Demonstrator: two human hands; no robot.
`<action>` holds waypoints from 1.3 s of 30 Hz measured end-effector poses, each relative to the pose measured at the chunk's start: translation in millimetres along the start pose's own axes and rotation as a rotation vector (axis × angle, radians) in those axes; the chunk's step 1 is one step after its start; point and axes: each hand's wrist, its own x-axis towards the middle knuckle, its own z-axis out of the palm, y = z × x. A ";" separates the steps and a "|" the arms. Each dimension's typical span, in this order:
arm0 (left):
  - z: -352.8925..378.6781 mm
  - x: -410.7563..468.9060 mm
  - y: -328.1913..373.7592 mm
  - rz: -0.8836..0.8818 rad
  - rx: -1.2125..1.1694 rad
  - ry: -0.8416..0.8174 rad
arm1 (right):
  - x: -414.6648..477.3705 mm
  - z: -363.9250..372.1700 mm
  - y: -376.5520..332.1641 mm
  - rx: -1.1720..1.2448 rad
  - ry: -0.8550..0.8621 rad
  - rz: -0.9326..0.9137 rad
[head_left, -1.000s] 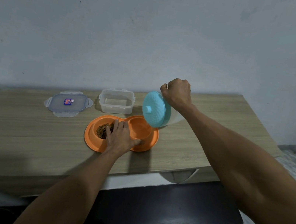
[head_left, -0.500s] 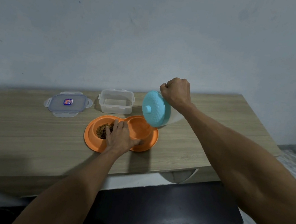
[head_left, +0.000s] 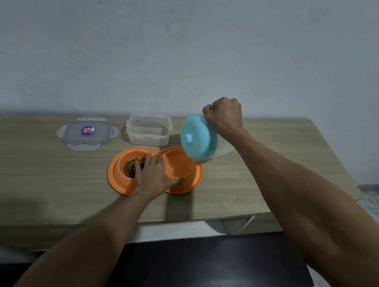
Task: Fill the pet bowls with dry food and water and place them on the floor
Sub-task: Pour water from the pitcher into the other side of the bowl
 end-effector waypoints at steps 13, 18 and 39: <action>-3.2 -3.6 1.2 0.004 -0.022 -0.002 | 6.4 10.3 17.1 0.150 -0.009 0.098; -0.7 -3.3 0.8 -0.009 -0.009 0.004 | 9.6 17.5 42.1 0.291 -0.017 0.308; -6.1 -3.5 8.7 -0.072 -0.048 -0.056 | 37.7 67.7 102.0 0.937 0.034 0.948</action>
